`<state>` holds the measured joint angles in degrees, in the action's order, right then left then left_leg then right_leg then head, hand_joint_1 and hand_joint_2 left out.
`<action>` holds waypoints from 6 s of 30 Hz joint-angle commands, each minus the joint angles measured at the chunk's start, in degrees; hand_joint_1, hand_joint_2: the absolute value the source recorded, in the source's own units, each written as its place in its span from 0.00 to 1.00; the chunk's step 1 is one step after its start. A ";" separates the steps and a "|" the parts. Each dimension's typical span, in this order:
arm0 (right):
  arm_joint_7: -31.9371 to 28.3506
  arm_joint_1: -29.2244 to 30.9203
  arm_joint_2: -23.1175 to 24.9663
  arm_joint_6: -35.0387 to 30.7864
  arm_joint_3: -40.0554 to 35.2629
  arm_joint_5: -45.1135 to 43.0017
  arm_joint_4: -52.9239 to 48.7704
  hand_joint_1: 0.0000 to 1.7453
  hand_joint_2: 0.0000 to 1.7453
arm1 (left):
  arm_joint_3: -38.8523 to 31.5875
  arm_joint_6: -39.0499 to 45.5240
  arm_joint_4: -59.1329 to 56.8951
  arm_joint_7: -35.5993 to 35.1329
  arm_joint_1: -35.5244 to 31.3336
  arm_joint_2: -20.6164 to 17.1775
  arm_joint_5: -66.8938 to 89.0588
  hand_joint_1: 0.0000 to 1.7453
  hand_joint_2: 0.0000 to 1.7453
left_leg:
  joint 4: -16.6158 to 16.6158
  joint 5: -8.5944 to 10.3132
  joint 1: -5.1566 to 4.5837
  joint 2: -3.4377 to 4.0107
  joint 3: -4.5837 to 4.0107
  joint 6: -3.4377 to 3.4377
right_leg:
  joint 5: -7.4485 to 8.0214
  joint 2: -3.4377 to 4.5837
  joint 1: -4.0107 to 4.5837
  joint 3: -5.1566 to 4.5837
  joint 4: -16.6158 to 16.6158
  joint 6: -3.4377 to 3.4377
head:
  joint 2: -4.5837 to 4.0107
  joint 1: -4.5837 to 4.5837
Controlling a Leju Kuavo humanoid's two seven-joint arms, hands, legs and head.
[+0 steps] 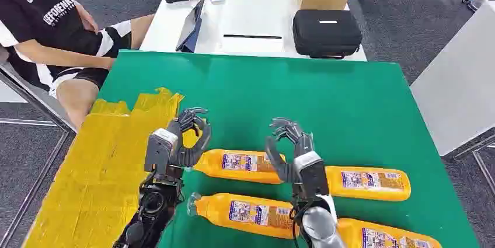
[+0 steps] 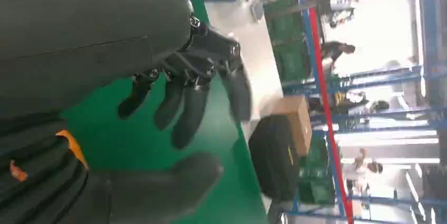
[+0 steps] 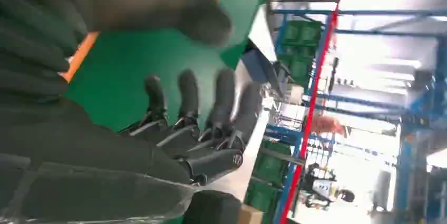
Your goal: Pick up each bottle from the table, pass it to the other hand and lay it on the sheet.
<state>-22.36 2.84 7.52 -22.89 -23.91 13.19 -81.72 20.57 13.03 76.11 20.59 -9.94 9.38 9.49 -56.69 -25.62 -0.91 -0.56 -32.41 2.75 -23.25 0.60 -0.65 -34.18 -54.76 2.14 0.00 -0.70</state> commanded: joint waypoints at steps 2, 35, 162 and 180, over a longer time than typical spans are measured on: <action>7.54 3.21 -2.99 -6.14 -9.35 26.42 6.87 0.00 1.00 | 1.57 0.17 -2.81 -0.54 -1.08 0.02 -0.28 0.00 1.00 | 0.04 -0.20 0.14 0.14 0.47 -0.28 | -0.14 0.02 0.14 0.47 0.10 -0.11 | 0.00 -0.02; 36.72 11.63 -0.55 10.31 -6.98 67.01 28.08 0.00 1.00 | -3.72 0.43 2.96 -2.20 0.52 1.00 0.95 0.00 1.00 | 0.03 -0.13 0.10 0.13 0.36 -0.22 | -0.09 0.03 0.09 0.36 0.06 -0.08 | 0.00 -0.02; -7.35 5.97 2.85 -1.42 1.99 2.61 15.54 1.00 1.00 | 5.30 -8.42 0.54 -2.15 -3.96 -2.47 -7.51 0.00 1.00 | 0.04 -0.01 0.05 0.05 0.23 -0.10 | -0.01 -0.02 0.05 0.20 0.05 -0.05 | 0.00 -0.02; -6.10 11.44 3.76 -3.74 -2.31 5.69 23.39 1.00 1.00 | 8.09 -8.74 1.46 -2.07 -4.59 -2.30 -7.07 0.00 1.00 | 0.01 -0.06 0.09 0.17 0.29 -0.15 | -0.03 0.07 0.09 0.25 0.03 -0.07 | 0.00 -0.02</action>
<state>-28.20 9.67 10.80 -26.32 -23.08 17.53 -65.11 26.32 4.28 79.87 18.69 -12.29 7.91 2.38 -56.69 -25.58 -0.90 -0.50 -32.33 2.78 -23.22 0.62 -0.64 -34.14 -54.76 2.15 0.00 -0.72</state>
